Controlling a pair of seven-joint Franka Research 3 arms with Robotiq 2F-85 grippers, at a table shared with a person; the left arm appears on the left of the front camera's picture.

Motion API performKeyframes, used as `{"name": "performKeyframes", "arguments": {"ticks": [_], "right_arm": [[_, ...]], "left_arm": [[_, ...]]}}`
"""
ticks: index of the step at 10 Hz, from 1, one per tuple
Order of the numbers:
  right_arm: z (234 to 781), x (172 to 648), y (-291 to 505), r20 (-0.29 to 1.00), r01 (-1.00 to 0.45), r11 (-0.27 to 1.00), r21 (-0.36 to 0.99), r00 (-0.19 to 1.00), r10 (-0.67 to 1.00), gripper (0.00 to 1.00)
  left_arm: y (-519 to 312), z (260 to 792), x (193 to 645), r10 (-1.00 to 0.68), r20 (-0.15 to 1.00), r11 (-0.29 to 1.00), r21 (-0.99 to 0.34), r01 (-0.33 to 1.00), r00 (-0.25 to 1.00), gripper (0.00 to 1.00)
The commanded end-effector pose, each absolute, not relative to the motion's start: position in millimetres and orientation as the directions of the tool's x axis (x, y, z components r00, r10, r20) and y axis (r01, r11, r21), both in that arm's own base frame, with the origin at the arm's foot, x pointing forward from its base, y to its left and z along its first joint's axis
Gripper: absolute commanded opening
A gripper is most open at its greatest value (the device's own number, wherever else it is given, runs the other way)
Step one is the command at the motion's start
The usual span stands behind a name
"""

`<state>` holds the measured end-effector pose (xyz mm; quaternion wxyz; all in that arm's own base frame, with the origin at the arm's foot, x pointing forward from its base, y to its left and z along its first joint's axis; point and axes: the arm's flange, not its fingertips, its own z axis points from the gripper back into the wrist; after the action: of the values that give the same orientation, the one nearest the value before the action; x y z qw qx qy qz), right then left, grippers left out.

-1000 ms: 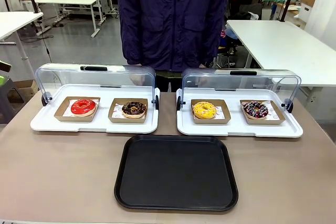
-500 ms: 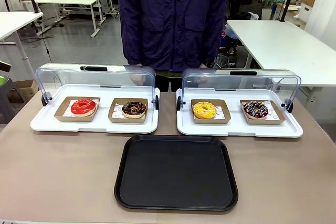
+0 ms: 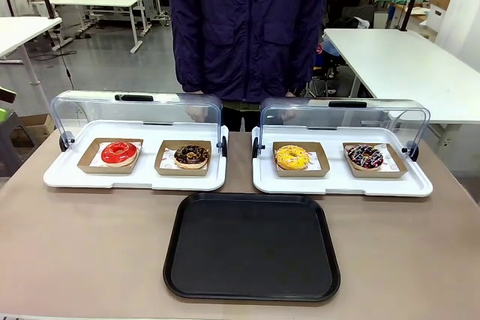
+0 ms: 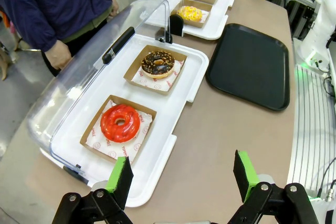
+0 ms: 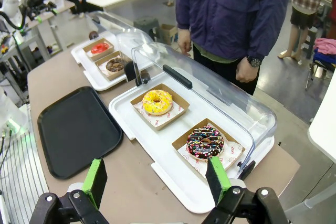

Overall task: Move the second donut from the left to the tray.
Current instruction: Pick up the Paper togo box containing the Donut indicated by the person and place it on the Handle tray.

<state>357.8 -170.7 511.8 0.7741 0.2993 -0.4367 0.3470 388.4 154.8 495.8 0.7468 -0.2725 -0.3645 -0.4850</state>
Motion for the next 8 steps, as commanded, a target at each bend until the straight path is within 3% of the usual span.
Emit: {"name": "performKeyframes", "arguments": {"ticks": [1, 8], "right_arm": [[512.4, 361.6, -171.1, 0.9, -0.808, 0.572, 0.137, 0.344, 0.269, 1.0], [512.4, 361.6, -171.1, 0.9, -0.808, 0.572, 0.137, 0.344, 0.269, 1.0]], "left_arm": [[157.3, 497.1, 388.4, -0.519, 0.82, 0.366, -0.043, 0.93, 0.242, 1.0], [157.3, 497.1, 388.4, -0.519, 0.82, 0.366, -0.043, 0.93, 0.242, 1.0]]}}
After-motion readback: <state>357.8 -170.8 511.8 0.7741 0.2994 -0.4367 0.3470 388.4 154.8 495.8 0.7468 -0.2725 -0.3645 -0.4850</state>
